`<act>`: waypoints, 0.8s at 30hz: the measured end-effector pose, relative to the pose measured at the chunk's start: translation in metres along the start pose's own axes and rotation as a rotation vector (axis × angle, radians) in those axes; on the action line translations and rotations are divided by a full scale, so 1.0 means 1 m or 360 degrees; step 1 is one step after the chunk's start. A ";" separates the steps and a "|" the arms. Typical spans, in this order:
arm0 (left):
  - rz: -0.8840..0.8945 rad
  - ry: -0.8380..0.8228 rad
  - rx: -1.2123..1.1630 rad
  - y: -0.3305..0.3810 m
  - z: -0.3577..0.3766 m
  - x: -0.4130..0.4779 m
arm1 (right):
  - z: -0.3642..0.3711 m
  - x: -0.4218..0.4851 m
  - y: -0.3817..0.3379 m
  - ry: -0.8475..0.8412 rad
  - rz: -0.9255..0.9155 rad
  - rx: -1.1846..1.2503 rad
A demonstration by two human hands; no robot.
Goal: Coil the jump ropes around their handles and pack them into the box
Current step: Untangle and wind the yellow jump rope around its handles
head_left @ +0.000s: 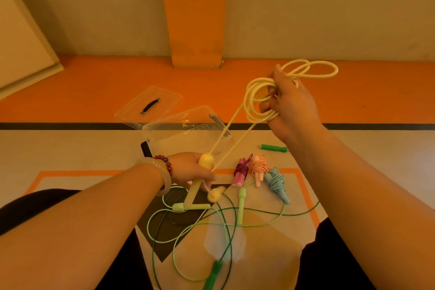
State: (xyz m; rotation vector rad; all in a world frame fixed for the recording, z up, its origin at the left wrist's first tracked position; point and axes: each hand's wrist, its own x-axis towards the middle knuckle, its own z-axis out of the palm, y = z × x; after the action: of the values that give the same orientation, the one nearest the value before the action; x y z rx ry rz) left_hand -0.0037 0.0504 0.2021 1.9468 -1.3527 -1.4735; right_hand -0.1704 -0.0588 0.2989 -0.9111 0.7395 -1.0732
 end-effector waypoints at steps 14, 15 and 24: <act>0.0224 0.0308 -0.1231 0.039 -0.032 -0.026 | -0.015 0.004 0.039 0.0061 0.0828 -0.0684; 0.0234 0.0341 -0.1271 0.040 -0.032 -0.026 | -0.015 0.005 0.041 0.0100 0.0884 -0.0765; 0.0239 0.0338 -0.1674 0.045 -0.015 -0.021 | -0.009 -0.013 0.050 -0.0646 0.0367 -0.1413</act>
State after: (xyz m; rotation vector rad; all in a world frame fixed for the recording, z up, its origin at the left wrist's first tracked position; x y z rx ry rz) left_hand -0.0116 0.0424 0.2530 1.2157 -0.4212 -1.4088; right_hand -0.1615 -0.0388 0.2511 -1.6838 0.9556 -0.2933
